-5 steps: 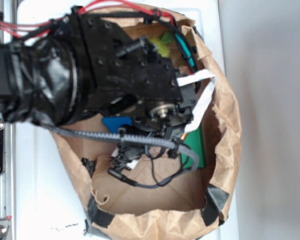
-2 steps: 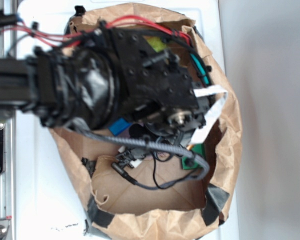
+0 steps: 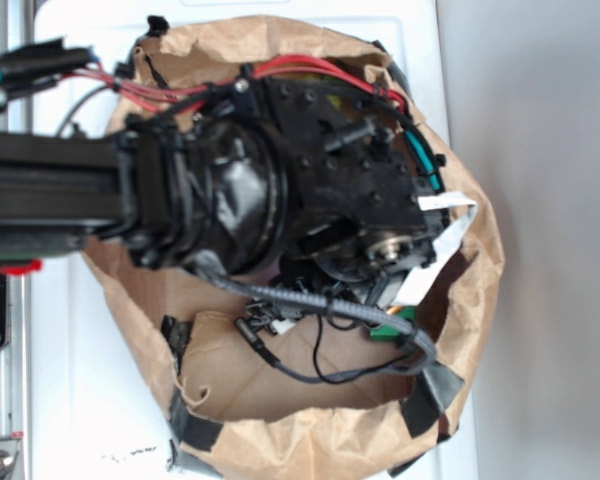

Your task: Grab the green block.

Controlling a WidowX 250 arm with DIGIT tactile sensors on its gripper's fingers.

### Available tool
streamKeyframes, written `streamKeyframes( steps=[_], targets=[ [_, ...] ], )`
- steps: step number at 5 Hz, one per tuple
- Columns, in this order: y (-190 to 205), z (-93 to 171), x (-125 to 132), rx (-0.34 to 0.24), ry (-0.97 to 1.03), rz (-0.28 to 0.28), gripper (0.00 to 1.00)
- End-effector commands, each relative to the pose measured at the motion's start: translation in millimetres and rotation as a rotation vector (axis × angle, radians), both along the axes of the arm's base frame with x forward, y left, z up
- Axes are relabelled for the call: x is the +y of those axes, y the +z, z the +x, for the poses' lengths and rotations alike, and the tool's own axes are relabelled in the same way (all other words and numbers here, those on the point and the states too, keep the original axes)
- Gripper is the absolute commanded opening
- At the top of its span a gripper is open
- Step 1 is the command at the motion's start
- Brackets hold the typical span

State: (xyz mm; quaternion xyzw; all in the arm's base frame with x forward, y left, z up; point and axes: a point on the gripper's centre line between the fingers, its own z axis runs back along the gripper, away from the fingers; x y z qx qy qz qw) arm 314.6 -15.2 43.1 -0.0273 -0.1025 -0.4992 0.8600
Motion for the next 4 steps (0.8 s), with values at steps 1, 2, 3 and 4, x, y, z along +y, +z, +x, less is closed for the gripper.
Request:
streamKeyframes(
  steps=[1,2,3,4],
  targets=[
    [17.2,12.6,-2.8,-0.13,-0.098,-0.028,1.0],
    [18.4,16.8,3.1,-0.195,-0.071,-0.05,1.0],
    [54.2,21.8,-6.3,-0.24,-0.046,-0.078,1.0],
    [68.4,13.9,1.8,-0.261,-0.044,-0.116,1.0]
  ],
)
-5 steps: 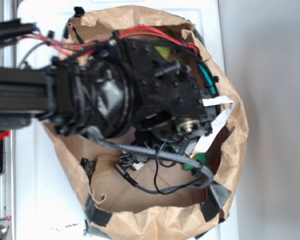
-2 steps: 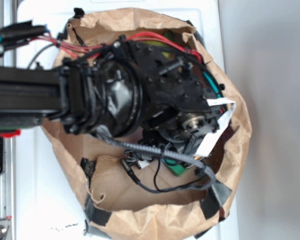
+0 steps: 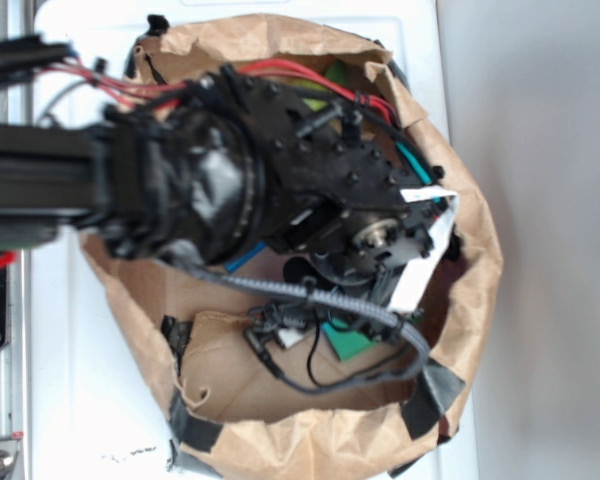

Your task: Grab the green block.

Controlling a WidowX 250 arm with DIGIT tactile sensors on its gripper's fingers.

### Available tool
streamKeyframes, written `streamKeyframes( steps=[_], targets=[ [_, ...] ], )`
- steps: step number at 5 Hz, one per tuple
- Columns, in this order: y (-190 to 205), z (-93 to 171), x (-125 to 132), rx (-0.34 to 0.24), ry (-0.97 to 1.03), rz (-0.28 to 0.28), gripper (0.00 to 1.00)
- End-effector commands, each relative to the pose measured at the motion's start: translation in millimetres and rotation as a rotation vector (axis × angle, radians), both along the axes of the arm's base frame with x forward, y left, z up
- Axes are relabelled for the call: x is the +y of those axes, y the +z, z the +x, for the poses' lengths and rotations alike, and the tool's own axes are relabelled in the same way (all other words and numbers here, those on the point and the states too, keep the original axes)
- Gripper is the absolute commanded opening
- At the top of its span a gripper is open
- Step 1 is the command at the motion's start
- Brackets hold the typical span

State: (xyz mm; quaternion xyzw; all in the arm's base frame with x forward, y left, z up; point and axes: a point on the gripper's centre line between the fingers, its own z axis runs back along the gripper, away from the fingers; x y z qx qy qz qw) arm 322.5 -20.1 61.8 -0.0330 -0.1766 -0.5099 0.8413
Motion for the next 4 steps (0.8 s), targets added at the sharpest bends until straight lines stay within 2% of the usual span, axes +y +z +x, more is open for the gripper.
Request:
streamKeyframes(
  steps=[1,2,3,4],
  targets=[
    [50.8,2.1,1.4,-0.14,-0.034,-0.034,1.0],
    [50.4,5.1,0.8,-0.096,0.036,-0.023,1.0],
    [53.2,8.6,4.8,-0.026,0.175,-0.046,1.0],
    [51.9,11.8,5.6,0.005,0.226,-0.041,1.0]
  ],
)
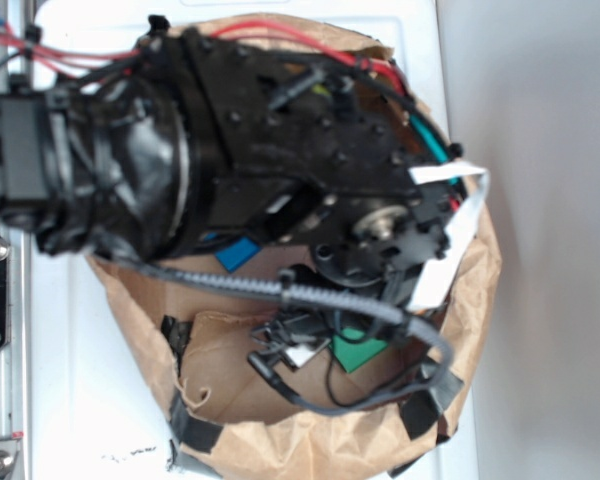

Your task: Grab the green block.

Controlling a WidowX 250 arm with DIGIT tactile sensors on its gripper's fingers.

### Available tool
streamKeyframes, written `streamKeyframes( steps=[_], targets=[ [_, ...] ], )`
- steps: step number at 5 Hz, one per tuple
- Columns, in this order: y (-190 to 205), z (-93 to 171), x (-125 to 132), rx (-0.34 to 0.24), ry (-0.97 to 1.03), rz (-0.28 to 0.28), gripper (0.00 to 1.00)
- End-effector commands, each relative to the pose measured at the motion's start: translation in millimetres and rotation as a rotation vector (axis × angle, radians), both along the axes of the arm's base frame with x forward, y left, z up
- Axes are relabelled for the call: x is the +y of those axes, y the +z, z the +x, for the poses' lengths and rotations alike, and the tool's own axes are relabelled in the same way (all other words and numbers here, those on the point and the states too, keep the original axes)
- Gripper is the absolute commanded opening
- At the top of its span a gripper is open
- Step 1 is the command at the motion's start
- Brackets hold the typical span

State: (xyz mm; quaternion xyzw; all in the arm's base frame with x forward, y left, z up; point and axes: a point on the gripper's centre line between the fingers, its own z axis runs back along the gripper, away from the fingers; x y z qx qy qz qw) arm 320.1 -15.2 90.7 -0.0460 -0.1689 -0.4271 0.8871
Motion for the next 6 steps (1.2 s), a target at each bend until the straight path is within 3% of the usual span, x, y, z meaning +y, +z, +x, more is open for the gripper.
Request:
streamKeyframes(
  steps=[1,2,4,5,6],
  targets=[
    [20.5,19.1,7.6,0.123,0.288,-0.023,1.0],
    [28.2,17.1,19.9,0.242,0.537,-0.143,1.0],
    [25.4,23.4,19.4,0.349,0.7,-0.158,1.0],
    [23.3,21.3,19.3,0.345,0.771,-0.164,1.0],
    [22.2,12.3,16.7,0.191,0.814,-0.182,1.0]
  ],
)
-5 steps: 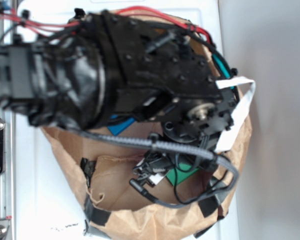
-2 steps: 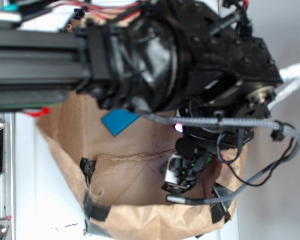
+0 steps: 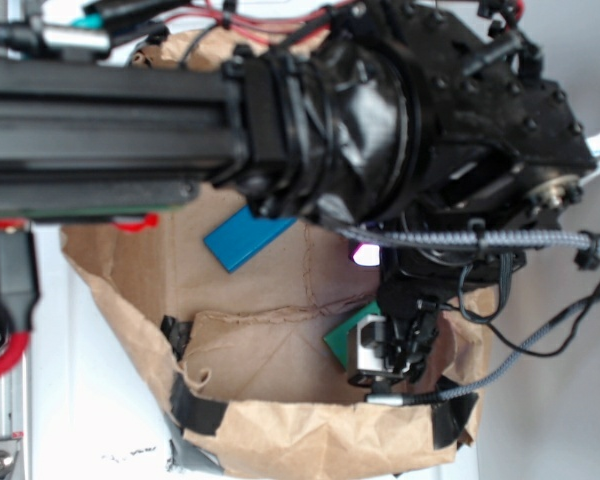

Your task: Grab the green block.

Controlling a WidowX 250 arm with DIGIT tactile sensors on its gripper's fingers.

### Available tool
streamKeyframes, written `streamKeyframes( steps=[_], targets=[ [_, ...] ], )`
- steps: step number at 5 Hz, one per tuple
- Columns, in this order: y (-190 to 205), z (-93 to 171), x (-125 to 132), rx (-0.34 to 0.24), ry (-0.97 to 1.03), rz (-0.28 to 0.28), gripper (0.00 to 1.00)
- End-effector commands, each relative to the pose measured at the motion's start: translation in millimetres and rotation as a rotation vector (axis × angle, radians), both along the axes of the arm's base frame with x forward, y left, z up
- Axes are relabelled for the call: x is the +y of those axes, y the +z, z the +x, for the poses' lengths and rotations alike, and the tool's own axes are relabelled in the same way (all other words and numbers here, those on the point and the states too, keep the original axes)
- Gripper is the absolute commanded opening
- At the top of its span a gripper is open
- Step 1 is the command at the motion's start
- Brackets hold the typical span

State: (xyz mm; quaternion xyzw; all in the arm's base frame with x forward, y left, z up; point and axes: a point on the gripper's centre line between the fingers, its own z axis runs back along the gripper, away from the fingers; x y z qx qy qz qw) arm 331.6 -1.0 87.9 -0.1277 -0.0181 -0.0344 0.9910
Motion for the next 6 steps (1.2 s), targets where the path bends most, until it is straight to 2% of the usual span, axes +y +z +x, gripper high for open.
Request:
streamKeyframes(
  steps=[1,2,3,6],
  targets=[
    [26.9,-18.4,9.6,-0.345,0.071,0.113,1.0],
    [26.8,-29.5,12.5,-0.405,0.141,0.092,1.0],
    [27.9,-24.0,10.7,-0.358,0.132,0.083,1.0],
    [27.9,-24.0,10.7,-0.358,0.132,0.083,1.0]
  ],
)
